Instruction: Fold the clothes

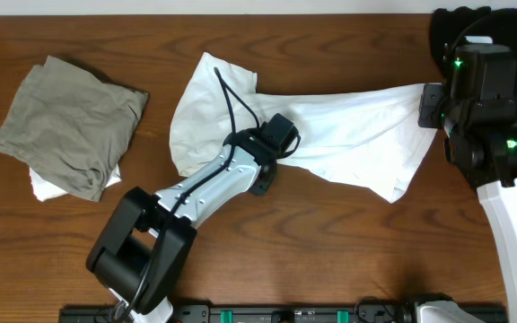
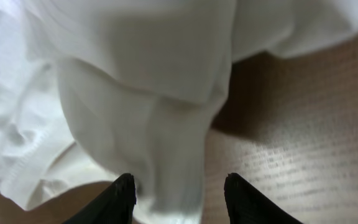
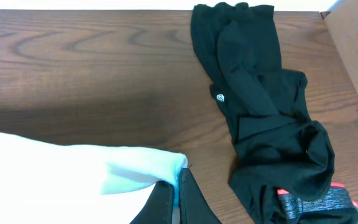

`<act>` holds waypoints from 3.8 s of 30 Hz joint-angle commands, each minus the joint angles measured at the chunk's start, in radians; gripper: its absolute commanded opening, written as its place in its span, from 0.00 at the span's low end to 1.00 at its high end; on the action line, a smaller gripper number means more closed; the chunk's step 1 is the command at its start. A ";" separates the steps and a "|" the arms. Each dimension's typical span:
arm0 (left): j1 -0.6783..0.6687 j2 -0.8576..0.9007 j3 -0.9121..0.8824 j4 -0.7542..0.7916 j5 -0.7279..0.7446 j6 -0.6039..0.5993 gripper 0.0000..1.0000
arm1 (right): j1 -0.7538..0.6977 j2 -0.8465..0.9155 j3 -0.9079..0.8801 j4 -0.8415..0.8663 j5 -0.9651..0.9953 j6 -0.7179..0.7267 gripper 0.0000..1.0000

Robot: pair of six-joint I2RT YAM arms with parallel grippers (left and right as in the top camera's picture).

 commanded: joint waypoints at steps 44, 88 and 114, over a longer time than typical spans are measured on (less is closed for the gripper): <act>0.262 -0.593 0.055 -0.122 -0.224 -0.006 0.06 | -0.078 -0.008 0.005 -0.009 0.040 0.075 0.01; 0.537 -0.483 0.045 -0.548 0.364 -0.120 0.33 | -0.105 -0.008 0.005 -0.050 0.028 0.092 0.01; 0.031 -0.365 -0.201 -0.103 0.251 0.068 0.45 | -0.105 -0.008 0.005 -0.049 0.028 0.095 0.01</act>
